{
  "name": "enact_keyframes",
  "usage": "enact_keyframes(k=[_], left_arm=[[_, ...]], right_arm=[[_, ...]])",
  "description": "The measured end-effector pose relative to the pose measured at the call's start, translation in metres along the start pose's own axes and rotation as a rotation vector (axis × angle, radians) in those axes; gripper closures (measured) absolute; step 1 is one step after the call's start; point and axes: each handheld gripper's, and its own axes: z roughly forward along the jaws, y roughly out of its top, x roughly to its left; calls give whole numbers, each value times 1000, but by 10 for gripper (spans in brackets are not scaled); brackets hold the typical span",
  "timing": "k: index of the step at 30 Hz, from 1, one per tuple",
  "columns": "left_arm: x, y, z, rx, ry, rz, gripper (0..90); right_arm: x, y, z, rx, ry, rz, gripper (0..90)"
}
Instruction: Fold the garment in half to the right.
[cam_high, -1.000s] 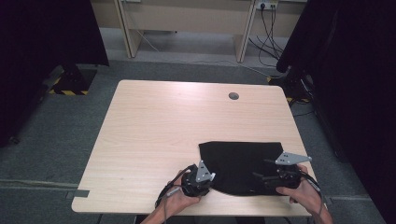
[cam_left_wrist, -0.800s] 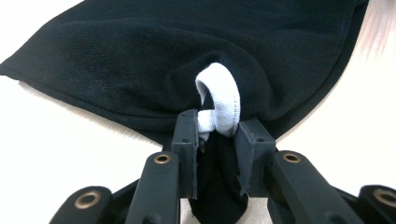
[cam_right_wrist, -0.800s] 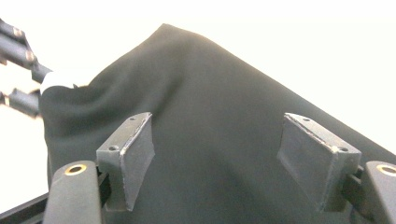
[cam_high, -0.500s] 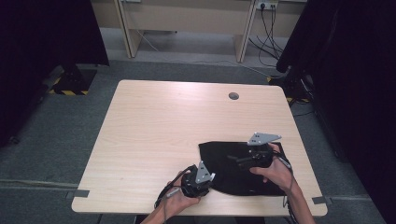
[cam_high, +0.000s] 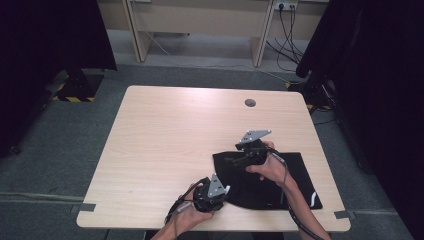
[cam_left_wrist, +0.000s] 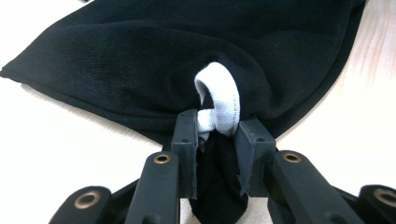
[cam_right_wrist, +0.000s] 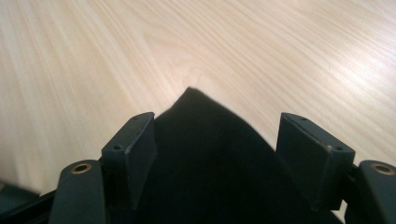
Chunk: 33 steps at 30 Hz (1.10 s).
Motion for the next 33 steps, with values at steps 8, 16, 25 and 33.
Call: enact_keyframes(k=[8, 16, 25, 33], left_arm=[[-1, -3, -1, -16, 6, 5, 706], [0, -3, -1, -16, 2, 1, 705], [-1, -3, -1, -18, 10, 18, 705], [3, 4, -11, -24, 8, 34, 722]], right_arm=[[2, 14, 29, 39, 15, -17, 313], [2, 21, 57, 93, 32, -43, 367], [5, 21, 69, 148, 59, -102, 742], [2, 25, 58, 96, 106, -85, 853]])
